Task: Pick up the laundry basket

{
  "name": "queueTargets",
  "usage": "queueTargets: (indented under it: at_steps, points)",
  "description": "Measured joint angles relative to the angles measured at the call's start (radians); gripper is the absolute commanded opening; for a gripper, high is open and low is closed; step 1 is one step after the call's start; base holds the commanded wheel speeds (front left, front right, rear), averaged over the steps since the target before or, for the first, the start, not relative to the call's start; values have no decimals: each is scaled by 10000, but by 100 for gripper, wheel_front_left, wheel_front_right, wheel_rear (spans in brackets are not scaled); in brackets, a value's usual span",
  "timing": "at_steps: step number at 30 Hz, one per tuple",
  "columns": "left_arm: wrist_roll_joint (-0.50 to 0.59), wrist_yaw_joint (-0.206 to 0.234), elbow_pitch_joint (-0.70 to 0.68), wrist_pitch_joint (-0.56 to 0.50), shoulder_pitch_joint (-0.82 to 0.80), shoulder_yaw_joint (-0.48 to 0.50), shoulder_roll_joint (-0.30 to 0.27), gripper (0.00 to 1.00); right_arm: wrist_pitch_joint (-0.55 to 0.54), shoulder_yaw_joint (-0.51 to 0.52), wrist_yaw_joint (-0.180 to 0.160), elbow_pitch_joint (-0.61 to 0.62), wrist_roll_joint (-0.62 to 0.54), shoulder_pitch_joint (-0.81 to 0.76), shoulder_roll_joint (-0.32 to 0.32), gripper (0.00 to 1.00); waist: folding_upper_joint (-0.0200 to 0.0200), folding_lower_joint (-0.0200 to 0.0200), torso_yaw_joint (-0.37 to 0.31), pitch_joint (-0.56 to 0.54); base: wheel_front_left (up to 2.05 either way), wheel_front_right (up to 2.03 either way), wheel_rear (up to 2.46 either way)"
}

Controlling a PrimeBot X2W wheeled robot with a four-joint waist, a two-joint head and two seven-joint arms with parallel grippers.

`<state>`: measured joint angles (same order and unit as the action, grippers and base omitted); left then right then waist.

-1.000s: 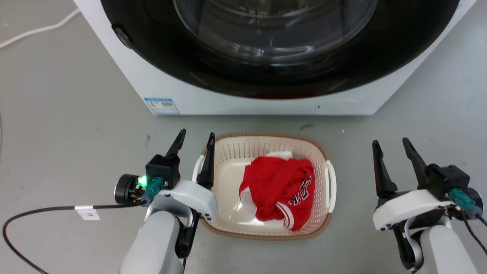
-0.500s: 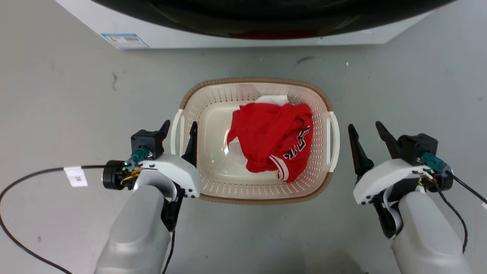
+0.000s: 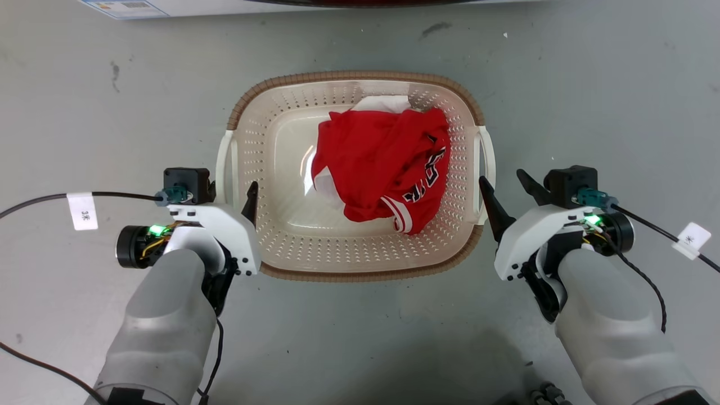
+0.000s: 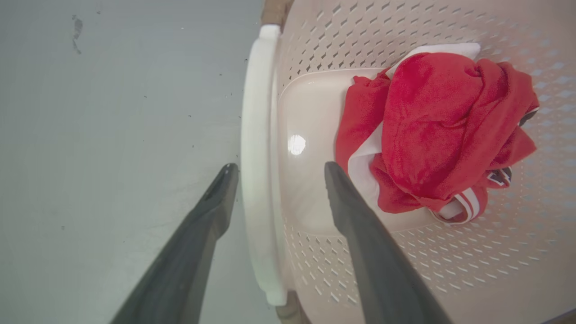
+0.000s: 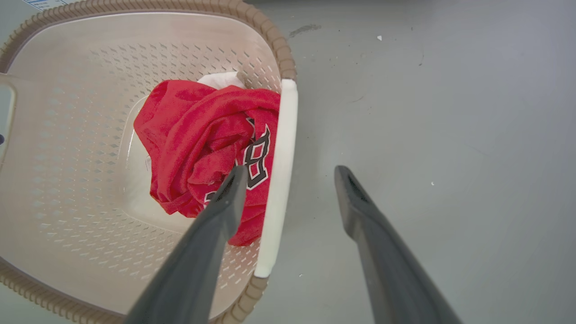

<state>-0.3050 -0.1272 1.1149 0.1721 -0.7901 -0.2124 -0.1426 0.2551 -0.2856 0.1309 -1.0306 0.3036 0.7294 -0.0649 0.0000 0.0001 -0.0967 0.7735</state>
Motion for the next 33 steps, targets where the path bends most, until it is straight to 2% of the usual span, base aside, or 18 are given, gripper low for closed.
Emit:
queueTargets:
  at_steps: [9,19,20,21,22,33]
  points:
    - [-453,-19,591,-293,-630,-337,-159,100,-192,-1381,0,-1068,922,913,94,100,0,0,-154,502,0,0,0]
    - [-976,-19,792,-625,-1414,-826,-199,100,-986,-2489,0,-1492,2079,1681,121,100,0,-1,-165,885,0,0,0]
    - [-1068,-19,792,-729,-1461,-917,-159,87,-1110,-2566,0,-1517,2213,1738,123,100,0,0,-154,903,0,0,0]
    - [-1137,-19,786,-750,-1476,-1007,-144,32,-1239,-2660,0,-1540,2337,1779,121,42,-1,0,-138,914,0,0,0]
    - [-1223,-19,771,-842,-1476,-1087,-109,0,-1313,-2748,0,-1532,2476,1800,121,0,0,0,-122,914,0,0,0]
    - [-2410,-4,629,-1584,-1374,-1923,-8,0,-1662,-3714,-69,-1553,3499,1804,-316,0,0,-1,38,506,0,0,0]
